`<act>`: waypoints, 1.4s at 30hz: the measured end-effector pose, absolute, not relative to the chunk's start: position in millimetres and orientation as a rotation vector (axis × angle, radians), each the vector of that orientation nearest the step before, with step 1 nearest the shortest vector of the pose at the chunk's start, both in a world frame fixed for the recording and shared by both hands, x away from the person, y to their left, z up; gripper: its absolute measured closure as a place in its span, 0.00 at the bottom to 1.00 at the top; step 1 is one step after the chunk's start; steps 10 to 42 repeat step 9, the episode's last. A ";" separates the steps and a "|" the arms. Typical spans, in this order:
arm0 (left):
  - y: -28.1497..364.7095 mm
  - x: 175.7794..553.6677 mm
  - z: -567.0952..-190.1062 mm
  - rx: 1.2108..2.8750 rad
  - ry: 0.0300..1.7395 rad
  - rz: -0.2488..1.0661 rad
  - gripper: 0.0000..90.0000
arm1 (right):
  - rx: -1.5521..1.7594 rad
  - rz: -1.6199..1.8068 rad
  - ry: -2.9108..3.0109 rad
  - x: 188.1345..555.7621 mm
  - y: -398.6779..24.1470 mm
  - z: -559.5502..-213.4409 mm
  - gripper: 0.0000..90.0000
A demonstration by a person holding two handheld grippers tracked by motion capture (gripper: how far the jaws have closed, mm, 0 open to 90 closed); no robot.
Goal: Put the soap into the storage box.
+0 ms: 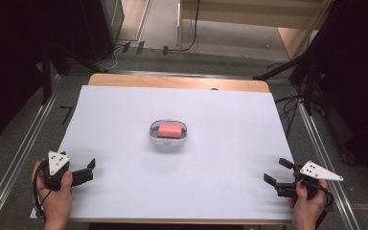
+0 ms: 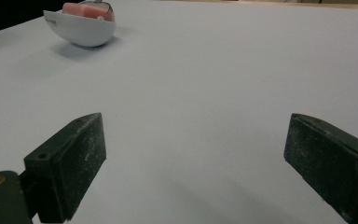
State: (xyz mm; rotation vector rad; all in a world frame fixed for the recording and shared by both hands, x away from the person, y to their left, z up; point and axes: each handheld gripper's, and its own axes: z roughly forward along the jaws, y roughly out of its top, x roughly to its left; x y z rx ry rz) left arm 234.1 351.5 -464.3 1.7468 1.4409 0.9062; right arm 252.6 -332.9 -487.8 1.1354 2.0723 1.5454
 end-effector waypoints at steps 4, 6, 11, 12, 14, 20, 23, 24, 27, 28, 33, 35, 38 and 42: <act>351.6 234.3 -464.3 1.748 1.441 0.903 0.00 | 1.121 1.541 2.073 252.0 -332.1 -487.9 0.07; 352.8 234.1 -464.0 1.742 1.442 0.899 0.00 | 1.124 1.522 2.075 251.6 -330.5 -487.8 0.07; 352.5 234.8 -464.1 1.749 1.446 0.896 0.00 | 1.111 1.495 2.065 249.9 -328.4 -487.5 0.10; 352.5 234.8 -464.1 1.749 1.446 0.896 0.00 | 1.111 1.495 2.065 249.9 -328.4 -487.5 0.10; 352.5 234.8 -464.1 1.749 1.446 0.896 0.00 | 1.111 1.495 2.065 249.9 -328.4 -487.5 0.10; 352.5 234.8 -464.1 1.749 1.446 0.896 0.00 | 1.111 1.495 2.065 249.9 -328.4 -487.5 0.10; 352.5 234.8 -464.1 1.749 1.446 0.896 0.00 | 1.111 1.495 2.065 249.9 -328.4 -487.5 0.10; 352.5 234.8 -464.1 1.749 1.446 0.896 0.00 | 1.111 1.495 2.065 249.9 -328.4 -487.5 0.10; 352.5 234.8 -464.1 1.749 1.446 0.896 0.00 | 1.111 1.495 2.065 249.9 -328.4 -487.5 0.10; 352.5 234.8 -464.1 1.749 1.446 0.896 0.00 | 1.111 1.495 2.065 249.9 -328.4 -487.5 0.10; 352.5 234.8 -464.1 1.749 1.446 0.896 0.00 | 1.111 1.495 2.065 249.9 -328.4 -487.5 0.10; 352.5 234.8 -464.1 1.749 1.446 0.896 0.00 | 1.111 1.495 2.065 249.9 -328.4 -487.5 0.10; 352.5 234.8 -464.1 1.749 1.446 0.896 0.00 | 1.111 1.495 2.065 249.9 -328.4 -487.5 0.10; 352.5 234.8 -464.1 1.749 1.446 0.896 0.00 | 1.111 1.495 2.065 249.9 -328.4 -487.5 0.10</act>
